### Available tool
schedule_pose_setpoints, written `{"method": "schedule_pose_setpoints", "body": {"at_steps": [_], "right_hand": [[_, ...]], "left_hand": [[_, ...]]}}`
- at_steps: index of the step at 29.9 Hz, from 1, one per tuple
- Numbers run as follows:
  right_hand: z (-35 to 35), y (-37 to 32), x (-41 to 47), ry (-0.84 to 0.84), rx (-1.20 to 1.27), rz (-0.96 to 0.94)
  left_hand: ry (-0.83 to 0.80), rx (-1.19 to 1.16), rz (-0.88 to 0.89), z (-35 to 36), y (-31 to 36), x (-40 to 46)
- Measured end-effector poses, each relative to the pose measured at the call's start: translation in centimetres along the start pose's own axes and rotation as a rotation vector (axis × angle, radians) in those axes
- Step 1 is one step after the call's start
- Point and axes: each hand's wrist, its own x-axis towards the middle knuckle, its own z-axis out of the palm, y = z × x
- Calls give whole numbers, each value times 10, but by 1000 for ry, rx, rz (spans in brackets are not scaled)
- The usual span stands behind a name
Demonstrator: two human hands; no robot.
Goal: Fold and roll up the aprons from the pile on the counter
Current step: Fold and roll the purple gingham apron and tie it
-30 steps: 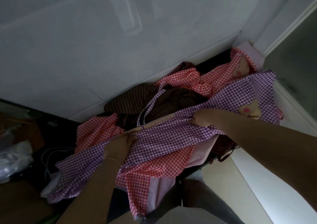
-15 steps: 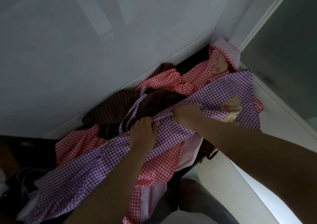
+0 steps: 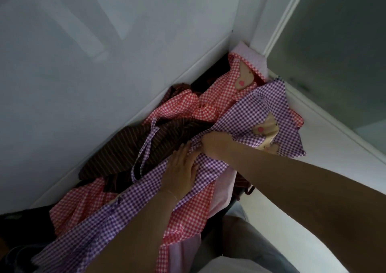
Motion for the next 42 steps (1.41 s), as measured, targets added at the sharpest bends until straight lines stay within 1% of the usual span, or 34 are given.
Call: {"method": "schedule_pose_setpoints", "body": {"at_steps": [3, 5, 7, 9, 11, 12, 13, 16, 18, 21, 23, 24, 25, 26, 28, 29, 30, 33, 35, 37, 38, 39, 40, 42], "right_hand": [[7, 15, -13, 84, -46, -57], [12, 27, -23, 151, -112, -59], [18, 41, -30, 279, -151, -31], [25, 54, -33, 418, -254, 22], [29, 63, -36, 512, -284, 86], [27, 66, -40, 515, -258, 103], [24, 68, -43, 482, -214, 100], [12, 75, -54, 186, -154, 41], [3, 77, -58, 84, -120, 36], [-11, 81, -55, 114, -44, 87], [-18, 86, -51, 175, -20, 97], [-20, 87, -49, 196, -11, 93], [-22, 88, -47, 202, -3, 92], [-23, 88, -45, 198, -6, 92], [-22, 87, -38, 188, -18, 98], [-23, 86, -36, 186, -15, 106], [-23, 85, -34, 182, -14, 121], [-21, 85, -33, 140, -44, 163], [-17, 95, -37, 85, -105, 225], [-18, 113, -47, 65, -152, 356], [-20, 123, -51, 108, -147, 414], [-24, 135, -56, 188, -121, 464], [-28, 145, -60, 302, -82, 509], [-35, 155, -67, 589, 3, 542]], "left_hand": [[-58, 65, 6, 2, -8, 3], [-31, 75, -8, 1, -7, 7], [-17, 76, -37, -4, -1, 11], [-6, 74, -72, -6, 2, 14], [0, 79, -76, -6, 2, 14], [9, 88, -67, -5, 2, 14], [15, 97, -57, -5, 3, 13], [42, 95, -14, -7, 5, 9], [59, 96, 17, -12, 7, 10], [122, 52, 21, -17, 8, 17], [218, 39, 3, -16, 7, 22], [277, 48, 31, -15, 8, 24], [321, 56, 104, -15, 12, 27], [329, 53, 208, -14, 16, 30], [243, 66, 419, -12, 27, 38], [172, 98, 475, -9, 32, 43], [104, 144, 492, -7, 36, 48], [-54, 254, 440, 5, 33, 59], [-104, 289, 415, 11, 27, 62], [-134, 298, 405, 15, 25, 64], [-144, 299, 398, 16, 24, 64], [-152, 297, 395, 17, 25, 64], [-155, 293, 387, 17, 27, 65], [-161, 289, 365, 16, 28, 66]]}}
